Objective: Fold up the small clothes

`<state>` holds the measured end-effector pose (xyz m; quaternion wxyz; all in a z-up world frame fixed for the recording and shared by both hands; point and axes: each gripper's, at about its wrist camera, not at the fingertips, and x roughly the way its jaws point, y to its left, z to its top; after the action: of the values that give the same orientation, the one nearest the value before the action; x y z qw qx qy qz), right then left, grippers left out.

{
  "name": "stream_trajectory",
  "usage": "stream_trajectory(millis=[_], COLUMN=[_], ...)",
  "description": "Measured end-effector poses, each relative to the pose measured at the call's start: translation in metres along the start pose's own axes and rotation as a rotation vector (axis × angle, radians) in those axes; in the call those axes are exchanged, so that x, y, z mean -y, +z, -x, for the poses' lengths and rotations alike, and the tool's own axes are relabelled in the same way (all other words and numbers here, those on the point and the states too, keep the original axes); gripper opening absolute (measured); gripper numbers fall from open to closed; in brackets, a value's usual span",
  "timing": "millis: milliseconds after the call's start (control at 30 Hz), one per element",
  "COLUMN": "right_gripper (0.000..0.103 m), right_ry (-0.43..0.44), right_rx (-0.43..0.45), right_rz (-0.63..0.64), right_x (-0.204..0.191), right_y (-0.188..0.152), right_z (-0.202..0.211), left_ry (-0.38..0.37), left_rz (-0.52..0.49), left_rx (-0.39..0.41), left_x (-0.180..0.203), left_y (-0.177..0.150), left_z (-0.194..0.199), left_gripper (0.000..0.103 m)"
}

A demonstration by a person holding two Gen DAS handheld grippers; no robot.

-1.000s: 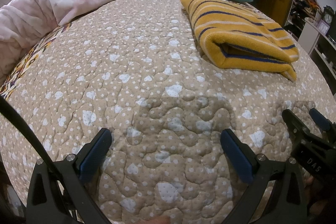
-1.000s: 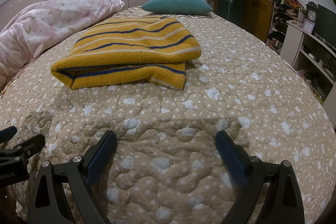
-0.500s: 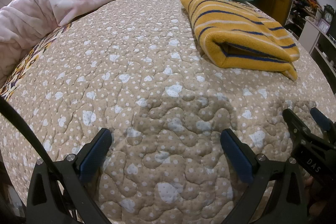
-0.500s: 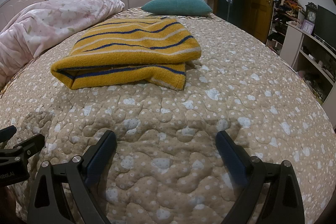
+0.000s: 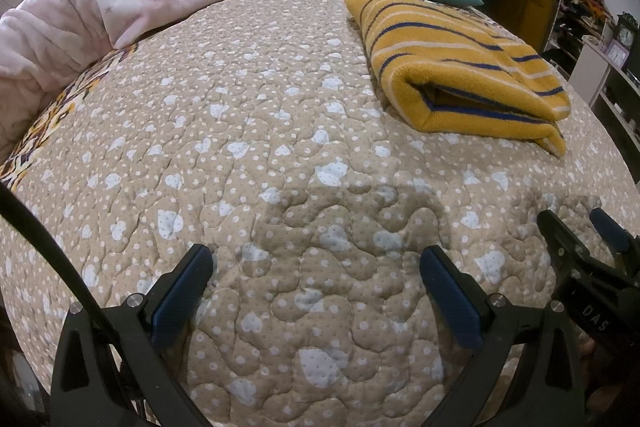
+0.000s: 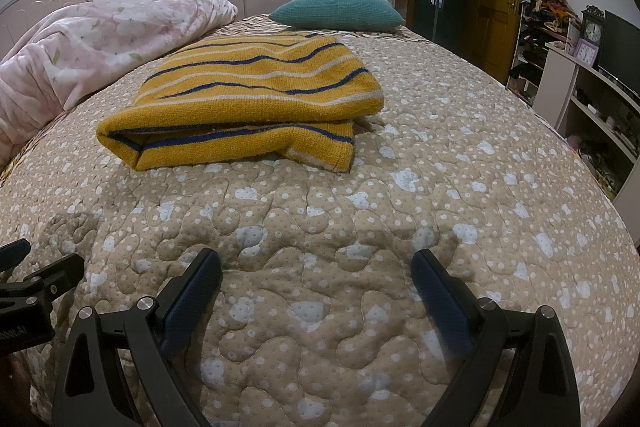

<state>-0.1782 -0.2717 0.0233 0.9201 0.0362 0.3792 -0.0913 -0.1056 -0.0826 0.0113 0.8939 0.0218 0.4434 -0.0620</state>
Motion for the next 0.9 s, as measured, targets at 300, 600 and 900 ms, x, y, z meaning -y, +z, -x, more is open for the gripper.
stream_trajectory(millis=[300,600,900], right_gripper=[0.099,0.099,0.099], right_ry=[0.0,0.001,0.041], right_rx=[0.002,-0.006,-0.041], right_rz=[0.0,-0.001,-0.039], right_x=[-0.001,-0.001,0.011], right_y=[-0.001,0.001,0.016], right_z=[0.0,0.0,0.005], left_ry=[-0.002,-0.01,-0.039], left_rz=[0.013,0.016,0.017], left_rx=[-0.01,-0.008,-0.024], left_x=[0.0,-0.001,-0.001], left_y=[0.001,0.002,-0.001], left_z=[-0.001,0.001,0.016], left_gripper=[0.103,0.103,0.103])
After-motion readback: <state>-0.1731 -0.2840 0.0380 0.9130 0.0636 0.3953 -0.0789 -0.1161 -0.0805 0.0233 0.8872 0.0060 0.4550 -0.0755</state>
